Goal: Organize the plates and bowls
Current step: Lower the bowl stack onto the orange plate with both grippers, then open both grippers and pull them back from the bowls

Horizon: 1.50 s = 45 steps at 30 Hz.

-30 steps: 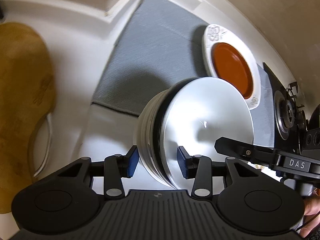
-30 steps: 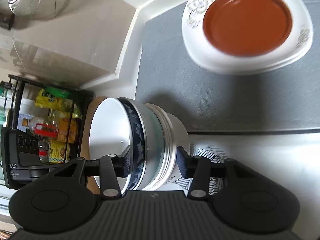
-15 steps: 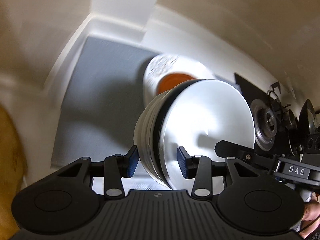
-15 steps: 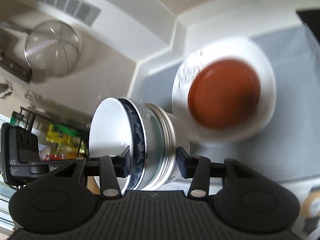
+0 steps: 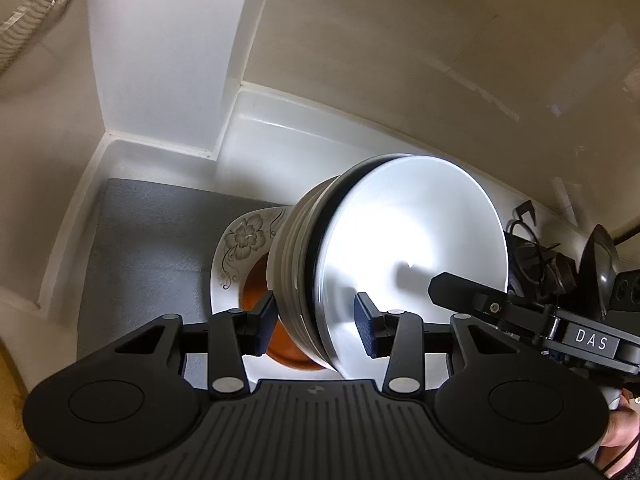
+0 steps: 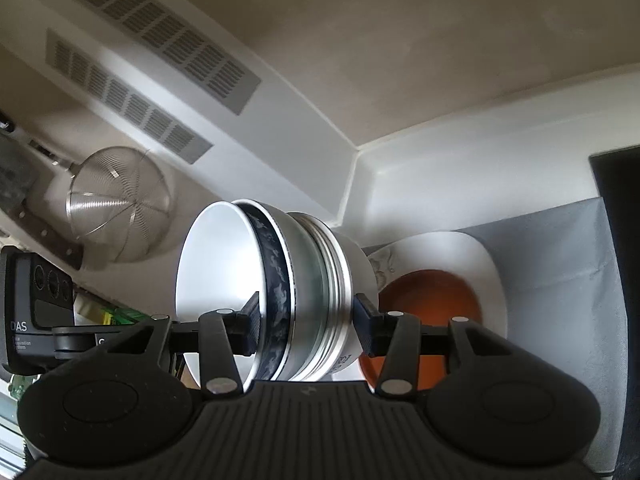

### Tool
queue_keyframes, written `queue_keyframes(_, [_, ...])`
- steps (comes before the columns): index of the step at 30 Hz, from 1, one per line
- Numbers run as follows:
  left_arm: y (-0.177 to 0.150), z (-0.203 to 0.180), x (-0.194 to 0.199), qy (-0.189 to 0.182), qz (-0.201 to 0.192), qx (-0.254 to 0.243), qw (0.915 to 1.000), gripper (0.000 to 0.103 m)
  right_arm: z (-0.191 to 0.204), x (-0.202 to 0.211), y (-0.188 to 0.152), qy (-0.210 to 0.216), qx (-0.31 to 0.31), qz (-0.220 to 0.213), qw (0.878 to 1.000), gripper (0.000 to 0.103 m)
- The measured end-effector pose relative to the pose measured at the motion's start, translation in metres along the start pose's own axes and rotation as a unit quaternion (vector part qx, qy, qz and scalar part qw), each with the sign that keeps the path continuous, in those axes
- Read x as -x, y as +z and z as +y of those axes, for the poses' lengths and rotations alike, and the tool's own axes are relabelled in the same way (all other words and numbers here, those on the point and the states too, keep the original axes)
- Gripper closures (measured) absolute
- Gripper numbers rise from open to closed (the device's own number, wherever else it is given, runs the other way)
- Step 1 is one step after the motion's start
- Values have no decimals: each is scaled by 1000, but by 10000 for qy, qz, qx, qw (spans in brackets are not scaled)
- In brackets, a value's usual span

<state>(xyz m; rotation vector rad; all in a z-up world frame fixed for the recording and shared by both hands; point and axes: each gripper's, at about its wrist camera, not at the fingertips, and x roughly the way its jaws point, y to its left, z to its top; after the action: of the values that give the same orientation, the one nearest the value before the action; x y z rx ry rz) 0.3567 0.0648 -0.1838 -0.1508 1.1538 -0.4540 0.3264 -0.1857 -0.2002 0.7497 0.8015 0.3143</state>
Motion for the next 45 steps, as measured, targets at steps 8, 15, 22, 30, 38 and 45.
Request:
queue_keyframes(8, [0, 11, -57, 280, 295, 88, 9991, 59, -49, -45, -11, -36, -440, 442, 9980, 52])
queue_keyframes(15, [-1, 28, -106, 162, 512, 313, 9981, 59, -81, -70, -15, -203, -595, 568, 9964, 52])
queue_keyframes(22, [-4, 24, -118, 212, 533, 295, 9979, 60, -97, -82, -14, -231, -684, 690, 9950, 50])
queue_keyframes(30, [-10, 25, -117, 279, 548, 406, 9973, 59, -98, -85, -13, -249, -585, 780, 9949, 50])
queue_keyframes(38, [-21, 27, -115, 322, 621, 573, 9959, 58, -88, -85, -17, -384, -433, 919, 9941, 49])
queue_keyframes(45, [-30, 15, -82, 729, -190, 580, 9955, 43, -74, -81, -21, -458, 132, 689, 9965, 32])
